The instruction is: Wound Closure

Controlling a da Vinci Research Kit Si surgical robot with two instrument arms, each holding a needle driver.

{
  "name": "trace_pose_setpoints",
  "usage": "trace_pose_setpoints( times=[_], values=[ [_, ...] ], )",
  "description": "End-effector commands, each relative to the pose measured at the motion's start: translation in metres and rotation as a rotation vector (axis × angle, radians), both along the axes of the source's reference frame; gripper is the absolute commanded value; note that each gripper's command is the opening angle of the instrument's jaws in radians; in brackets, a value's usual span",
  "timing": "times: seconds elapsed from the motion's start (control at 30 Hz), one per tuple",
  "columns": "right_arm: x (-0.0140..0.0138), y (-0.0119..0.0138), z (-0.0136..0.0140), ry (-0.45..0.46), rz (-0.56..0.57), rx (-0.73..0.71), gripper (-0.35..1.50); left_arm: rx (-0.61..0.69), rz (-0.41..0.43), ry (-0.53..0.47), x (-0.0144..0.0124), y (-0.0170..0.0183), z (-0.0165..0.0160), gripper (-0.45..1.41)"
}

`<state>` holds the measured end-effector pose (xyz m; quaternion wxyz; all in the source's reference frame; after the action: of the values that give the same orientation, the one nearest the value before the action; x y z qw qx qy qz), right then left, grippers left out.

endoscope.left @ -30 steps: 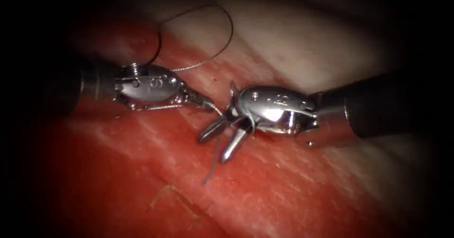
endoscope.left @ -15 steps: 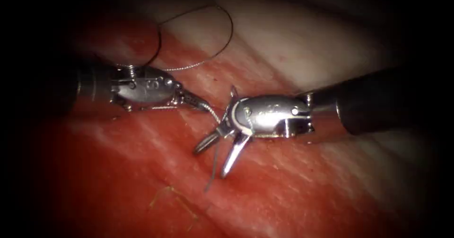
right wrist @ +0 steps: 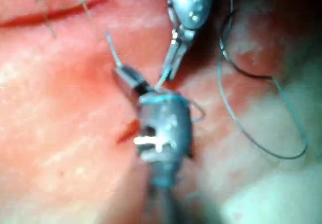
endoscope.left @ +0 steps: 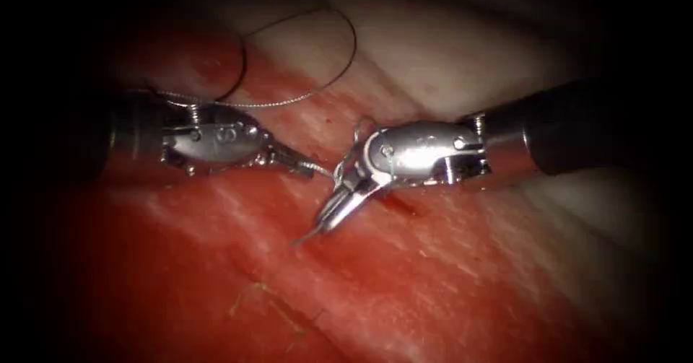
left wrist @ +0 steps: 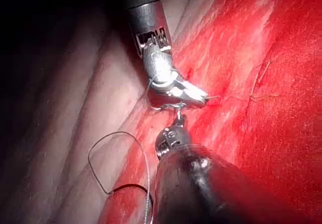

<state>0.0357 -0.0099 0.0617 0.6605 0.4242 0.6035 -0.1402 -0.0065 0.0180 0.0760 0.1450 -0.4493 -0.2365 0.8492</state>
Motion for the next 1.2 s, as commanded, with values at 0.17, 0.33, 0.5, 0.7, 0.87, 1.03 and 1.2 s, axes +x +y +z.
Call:
trace_pose_setpoints(
  times=[0.17, 0.33, 0.5, 0.7, 0.87, 1.03, 1.2],
  values=[
    [-0.0001, 0.0013, 0.0004, -0.016, 0.054, 0.049, -0.35, -0.009, 0.009, -0.001, 0.0005, -0.0022, -0.0006, -0.45],
    [-0.0008, 0.0022, 0.0003, -0.016, 0.072, 0.066, -0.35, -0.005, 0.017, 0.007, 0.0012, -0.0037, -0.0009, -0.45],
    [-0.0021, 0.0019, -0.0006, -0.016, 0.073, 0.081, -0.35, -0.006, 0.017, 0.009, 0.0017, -0.0052, -0.0018, -0.45],
    [-0.0029, 0.0022, -0.0035, -0.01, 0.075, 0.097, -0.35, 0.01, 0.005, 0.017, 0.0015, -0.0048, -0.0048, -0.45],
    [-0.0028, 0.0025, -0.0041, -0.004, 0.081, 0.108, -0.35, 0.006, 0.001, 0.022, 0.0018, -0.0046, -0.0072, -0.45],
    [-0.0028, 0.0024, -0.0039, -0.003, 0.083, 0.108, -0.35, 0.009, 0.006, 0.021, 0.0026, -0.0054, -0.0086, -0.45],
    [-0.0026, 0.0026, -0.0033, -0.008, 0.089, 0.105, -0.35, 0.005, 0.008, 0.027, 0.0036, -0.0062, -0.0092, -0.45]
  ],
)
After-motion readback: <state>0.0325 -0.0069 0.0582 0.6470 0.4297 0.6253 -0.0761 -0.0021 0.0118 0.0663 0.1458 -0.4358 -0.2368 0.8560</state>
